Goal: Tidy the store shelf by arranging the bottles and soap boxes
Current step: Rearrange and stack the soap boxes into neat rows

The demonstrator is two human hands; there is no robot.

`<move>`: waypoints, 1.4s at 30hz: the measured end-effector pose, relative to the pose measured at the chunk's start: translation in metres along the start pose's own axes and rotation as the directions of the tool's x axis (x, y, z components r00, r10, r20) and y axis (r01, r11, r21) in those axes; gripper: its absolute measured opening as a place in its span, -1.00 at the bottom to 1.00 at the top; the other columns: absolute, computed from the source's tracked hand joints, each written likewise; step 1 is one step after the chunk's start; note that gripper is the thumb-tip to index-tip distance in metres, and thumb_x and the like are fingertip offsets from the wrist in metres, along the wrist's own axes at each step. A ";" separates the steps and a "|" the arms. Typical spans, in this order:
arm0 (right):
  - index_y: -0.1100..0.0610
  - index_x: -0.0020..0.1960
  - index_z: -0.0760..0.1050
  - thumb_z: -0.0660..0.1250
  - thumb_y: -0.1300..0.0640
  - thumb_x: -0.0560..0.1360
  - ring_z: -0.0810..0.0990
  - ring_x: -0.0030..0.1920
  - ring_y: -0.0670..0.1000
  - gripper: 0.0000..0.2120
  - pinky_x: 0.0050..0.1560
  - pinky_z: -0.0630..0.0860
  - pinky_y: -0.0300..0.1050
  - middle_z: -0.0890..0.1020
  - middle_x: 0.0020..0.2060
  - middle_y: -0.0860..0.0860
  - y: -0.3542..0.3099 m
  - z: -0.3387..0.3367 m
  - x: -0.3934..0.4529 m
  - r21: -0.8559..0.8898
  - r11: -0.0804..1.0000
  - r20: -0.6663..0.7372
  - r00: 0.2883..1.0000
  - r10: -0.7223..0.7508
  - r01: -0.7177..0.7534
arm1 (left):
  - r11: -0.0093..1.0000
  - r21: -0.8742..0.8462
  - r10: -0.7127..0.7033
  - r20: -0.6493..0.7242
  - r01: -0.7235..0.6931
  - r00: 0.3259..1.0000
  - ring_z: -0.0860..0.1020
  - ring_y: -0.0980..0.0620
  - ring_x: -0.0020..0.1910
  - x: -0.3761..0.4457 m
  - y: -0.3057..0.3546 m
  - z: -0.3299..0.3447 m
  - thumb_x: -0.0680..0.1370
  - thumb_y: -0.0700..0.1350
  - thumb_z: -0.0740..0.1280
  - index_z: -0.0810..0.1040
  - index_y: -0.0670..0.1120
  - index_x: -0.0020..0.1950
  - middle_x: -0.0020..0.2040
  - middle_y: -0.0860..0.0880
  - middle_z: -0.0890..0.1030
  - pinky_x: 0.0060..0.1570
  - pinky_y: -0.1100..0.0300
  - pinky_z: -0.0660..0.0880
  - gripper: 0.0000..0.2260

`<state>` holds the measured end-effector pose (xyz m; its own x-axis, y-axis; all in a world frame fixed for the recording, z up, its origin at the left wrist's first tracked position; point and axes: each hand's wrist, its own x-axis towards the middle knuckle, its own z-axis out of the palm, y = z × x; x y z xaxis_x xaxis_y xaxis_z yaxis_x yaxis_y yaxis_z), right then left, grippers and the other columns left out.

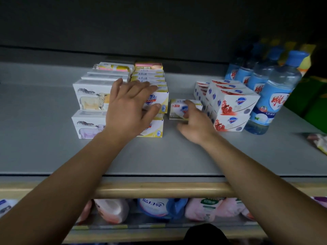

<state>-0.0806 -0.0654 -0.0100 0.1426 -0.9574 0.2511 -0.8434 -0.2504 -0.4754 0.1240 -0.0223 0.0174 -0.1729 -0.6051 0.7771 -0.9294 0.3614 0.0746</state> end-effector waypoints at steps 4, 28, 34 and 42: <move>0.02 0.59 0.07 0.40 0.13 0.46 0.43 0.40 0.15 -0.20 0.32 0.44 0.01 0.42 0.43 0.09 0.005 0.009 0.046 0.044 0.997 -0.003 0.998 0.070 -0.070 | 1.000 0.011 -0.005 -0.013 0.005 1.000 0.49 -0.08 0.28 0.001 -0.002 0.001 0.56 0.11 0.23 0.56 -0.04 0.30 0.27 -0.01 0.58 0.43 -0.12 0.14 -0.61; -0.05 0.61 -0.17 0.34 0.05 0.55 0.18 0.52 0.19 -0.15 0.47 0.16 0.04 0.18 0.55 0.10 0.025 0.018 0.155 0.261 0.912 0.100 0.949 0.301 -0.317 | 0.999 -0.009 0.035 -0.102 -0.036 0.994 0.51 -0.08 0.25 0.000 -0.005 0.011 0.56 0.08 0.28 0.58 -0.04 0.27 0.24 0.00 0.60 0.42 -0.12 0.18 -0.65; 0.01 0.51 0.23 0.28 0.15 0.55 0.50 0.28 0.13 -0.44 0.17 0.40 -0.15 0.51 0.31 0.10 0.003 0.008 0.126 0.430 0.876 -0.068 0.960 0.271 -0.217 | 0.999 -0.024 0.021 -0.105 -0.024 0.994 0.52 -0.10 0.24 -0.001 -0.004 0.009 0.56 0.02 0.29 0.59 -0.05 0.27 0.23 -0.02 0.61 0.40 -0.14 0.20 -0.67; -0.26 -0.04 0.57 0.25 -0.11 0.43 0.57 -0.15 -0.28 -0.84 -0.17 0.43 -0.45 0.60 -0.10 -0.31 -0.051 -0.032 0.024 0.463 0.845 -0.373 0.924 -0.089 0.268 | 0.994 -0.104 -0.001 -0.152 -0.015 0.988 0.53 -0.20 0.19 0.003 0.000 -0.001 0.50 -0.10 0.37 0.64 -0.16 0.13 0.19 -0.12 0.61 0.28 -0.14 0.35 -0.75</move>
<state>-0.0507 -0.0710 0.0476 0.0133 -0.8083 0.5886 -0.4348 -0.5348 -0.7245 0.1237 -0.0233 0.0202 -0.1206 -0.4907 0.8630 -0.8876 0.4425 0.1276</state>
